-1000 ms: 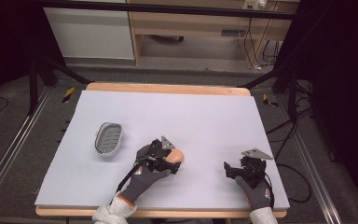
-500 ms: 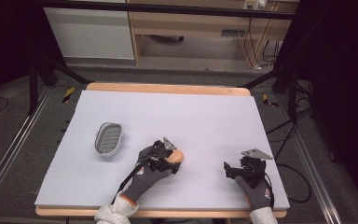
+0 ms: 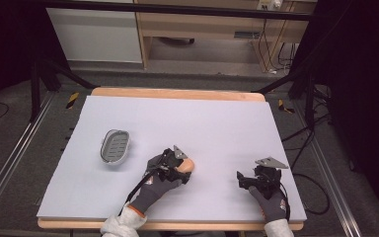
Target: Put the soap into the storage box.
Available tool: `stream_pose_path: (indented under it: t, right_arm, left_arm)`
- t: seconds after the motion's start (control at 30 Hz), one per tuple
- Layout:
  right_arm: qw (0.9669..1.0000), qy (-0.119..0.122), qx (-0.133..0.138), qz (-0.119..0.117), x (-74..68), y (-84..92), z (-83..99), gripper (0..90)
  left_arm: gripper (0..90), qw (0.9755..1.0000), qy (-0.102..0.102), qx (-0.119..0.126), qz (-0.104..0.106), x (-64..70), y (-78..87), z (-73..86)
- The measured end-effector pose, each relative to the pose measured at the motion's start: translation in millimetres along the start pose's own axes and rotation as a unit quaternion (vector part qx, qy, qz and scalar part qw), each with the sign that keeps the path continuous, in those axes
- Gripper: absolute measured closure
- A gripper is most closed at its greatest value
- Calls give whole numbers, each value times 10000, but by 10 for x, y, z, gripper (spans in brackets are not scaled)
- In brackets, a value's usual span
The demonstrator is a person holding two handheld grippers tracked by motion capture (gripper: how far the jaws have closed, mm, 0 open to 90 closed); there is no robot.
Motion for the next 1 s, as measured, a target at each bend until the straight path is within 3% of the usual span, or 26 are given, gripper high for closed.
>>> stream_pose_path:
  t: [0.4, 1.0]
  right_arm:
    - [10000, -44, 3, 1, 0, 6, -1, 58]
    - [10000, -45, 21, 38, 1, 11, -6, 58]
  left_arm:
    - [314, 10000, -7, 49, 14, 25, 52, 7]
    - [315, 9996, 87, 284, 25, -111, 433, 49]
Point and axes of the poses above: each handheld gripper's, and its own axes: y roughly backward along the jaws, z roughly out of its underside, x roughly to its right, the point moved 1 cm from there along -y, roughly forward along the jaws, and after that the axes turned 4 degrees about x, right-handed, at the moved point
